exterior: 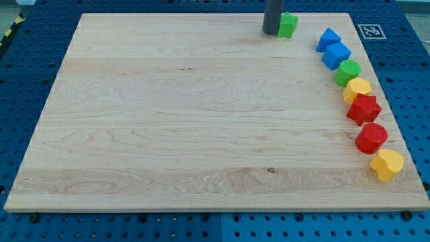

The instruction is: Move the green star to the top of the blue triangle

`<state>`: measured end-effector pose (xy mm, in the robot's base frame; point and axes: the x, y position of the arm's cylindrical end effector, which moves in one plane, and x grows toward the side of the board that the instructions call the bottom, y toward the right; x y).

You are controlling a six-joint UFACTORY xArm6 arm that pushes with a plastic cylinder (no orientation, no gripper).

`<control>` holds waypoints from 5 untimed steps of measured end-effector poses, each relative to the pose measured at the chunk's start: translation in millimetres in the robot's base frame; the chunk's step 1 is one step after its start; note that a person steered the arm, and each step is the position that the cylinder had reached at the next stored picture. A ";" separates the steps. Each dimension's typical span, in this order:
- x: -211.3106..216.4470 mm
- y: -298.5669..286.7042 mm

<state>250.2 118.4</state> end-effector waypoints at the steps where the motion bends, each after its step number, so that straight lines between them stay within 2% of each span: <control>1: 0.0 14.5; 5: 0.0 61.5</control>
<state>250.2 180.0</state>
